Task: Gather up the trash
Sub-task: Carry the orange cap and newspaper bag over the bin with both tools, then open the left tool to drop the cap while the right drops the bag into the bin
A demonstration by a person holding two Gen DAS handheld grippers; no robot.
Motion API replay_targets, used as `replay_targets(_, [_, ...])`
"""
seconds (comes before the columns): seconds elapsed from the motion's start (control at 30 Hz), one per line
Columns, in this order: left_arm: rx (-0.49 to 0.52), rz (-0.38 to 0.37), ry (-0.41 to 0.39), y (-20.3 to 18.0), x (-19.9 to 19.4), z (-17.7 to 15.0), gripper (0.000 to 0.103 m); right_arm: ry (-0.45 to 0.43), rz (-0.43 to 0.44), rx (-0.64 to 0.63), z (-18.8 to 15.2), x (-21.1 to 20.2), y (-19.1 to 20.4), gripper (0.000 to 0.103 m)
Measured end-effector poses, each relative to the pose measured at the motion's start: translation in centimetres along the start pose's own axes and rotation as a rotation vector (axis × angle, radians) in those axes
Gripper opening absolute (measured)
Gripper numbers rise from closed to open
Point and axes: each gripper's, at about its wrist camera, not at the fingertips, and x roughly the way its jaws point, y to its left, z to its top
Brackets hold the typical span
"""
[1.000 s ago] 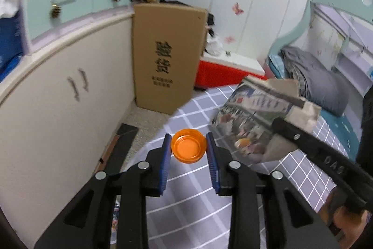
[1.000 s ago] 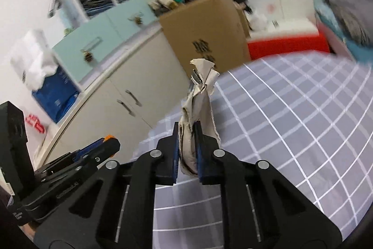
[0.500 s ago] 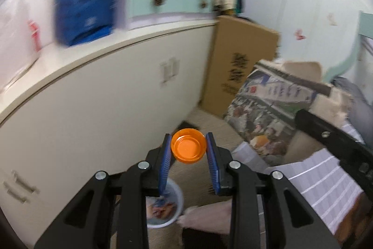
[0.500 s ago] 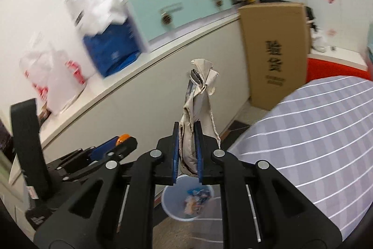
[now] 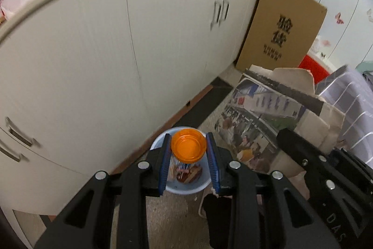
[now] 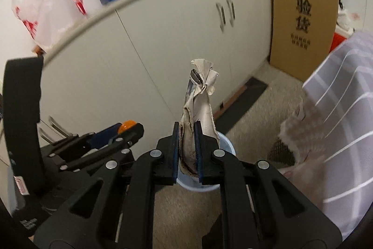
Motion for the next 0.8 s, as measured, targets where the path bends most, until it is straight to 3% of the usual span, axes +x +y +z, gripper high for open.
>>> replay_targets(0.17, [0.001,0.002,0.087,0.5,4.2,-0.7,0.029,0.025,-0.055,0.001,-1.1,2.0,-1.2,0.012])
replay_targets(0.4, [0.001,-0.012,0.107,0.4,6.4,0.5,0.029,0.003,-0.112,0.018,-1.2,3.1,-2.5,0.012])
replay_targets(0.43, [0.001,-0.009,0.114,0.4,6.6,0.7,0.034,0.002,-0.114,0.023,-1.1,3.2,-2.7,0.012])
replay_targets(0.47, [0.001,-0.004,0.13,0.6,6.9,0.9,0.046,0.002,-0.117,0.024,-1.1,3.4,-2.8,0.012])
replay_targets(0.53, [-0.006,-0.002,0.137,0.8,7.1,1.0,0.054,0.008,-0.115,0.026,-1.2,3.7,-2.9,0.012])
replay_targets(0.8, [-0.019,-0.003,0.149,1.2,7.3,0.2,0.062,0.055,-0.085,0.043,-1.7,5.1,-3.1,0.012])
